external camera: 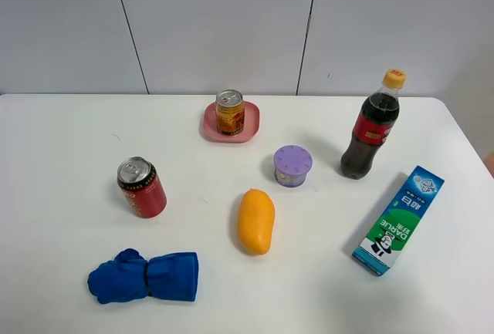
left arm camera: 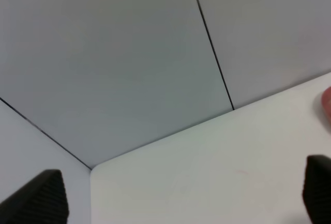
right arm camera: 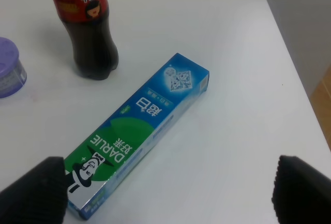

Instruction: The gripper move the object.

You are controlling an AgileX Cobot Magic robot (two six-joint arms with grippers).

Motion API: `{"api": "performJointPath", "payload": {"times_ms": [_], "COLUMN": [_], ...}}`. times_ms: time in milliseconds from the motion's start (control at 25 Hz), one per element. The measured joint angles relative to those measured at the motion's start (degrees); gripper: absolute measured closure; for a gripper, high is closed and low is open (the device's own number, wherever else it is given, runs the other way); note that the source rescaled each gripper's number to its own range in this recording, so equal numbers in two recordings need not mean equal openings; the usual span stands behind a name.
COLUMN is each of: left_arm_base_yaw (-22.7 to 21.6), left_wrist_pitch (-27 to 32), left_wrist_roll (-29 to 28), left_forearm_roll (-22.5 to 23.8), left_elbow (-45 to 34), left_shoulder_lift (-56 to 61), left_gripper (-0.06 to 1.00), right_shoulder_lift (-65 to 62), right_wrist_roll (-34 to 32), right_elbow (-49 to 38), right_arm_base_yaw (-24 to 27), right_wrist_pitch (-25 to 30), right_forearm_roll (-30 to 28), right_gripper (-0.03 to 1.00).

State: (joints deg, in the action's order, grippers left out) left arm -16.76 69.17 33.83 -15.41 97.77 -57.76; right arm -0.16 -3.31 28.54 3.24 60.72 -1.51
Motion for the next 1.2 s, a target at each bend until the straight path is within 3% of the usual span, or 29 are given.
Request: {"api": "performJointPath", "payload": {"times_ms": [280, 480, 600, 760, 1000, 1200], "left_arm_base_yaw": [0.59, 9.01, 13.77, 15.21, 15.29, 15.29], "left_wrist_pitch": [-5.36, -6.01, -4.78, -0.75, -2.74, -12.42], "left_wrist_roll": [0.13, -1.18, -6.9, -11.27, -14.48, -17.7], "left_forearm_roll": [-0.53, -0.79, -0.89, -0.64, 0.73, 4.72], "left_elbow": [-9.4, -13.28, -14.24, -18.09, -35.05, -53.05], "left_shoulder_lift": [17.74, 27.48, 32.21, 37.23, 45.87, 53.48], "left_gripper": [0.08, 0.08, 0.08, 0.08, 0.08, 0.08], "right_shoulder_lift": [0.0, 0.0, 0.0, 0.0, 0.0, 0.0], "right_wrist_roll": [0.0, 0.0, 0.0, 0.0, 0.0, 0.0], "right_elbow": [0.0, 0.0, 0.0, 0.0, 0.0, 0.0], "right_arm_base_yaw": [0.0, 0.0, 0.0, 0.0, 0.0, 0.0], "right_wrist_pitch": [0.0, 0.0, 0.0, 0.0, 0.0, 0.0], "right_forearm_roll": [0.0, 0.0, 0.0, 0.0, 0.0, 0.0], "right_gripper": [-0.03, -0.03, -0.03, -0.03, -0.03, -0.03]}}
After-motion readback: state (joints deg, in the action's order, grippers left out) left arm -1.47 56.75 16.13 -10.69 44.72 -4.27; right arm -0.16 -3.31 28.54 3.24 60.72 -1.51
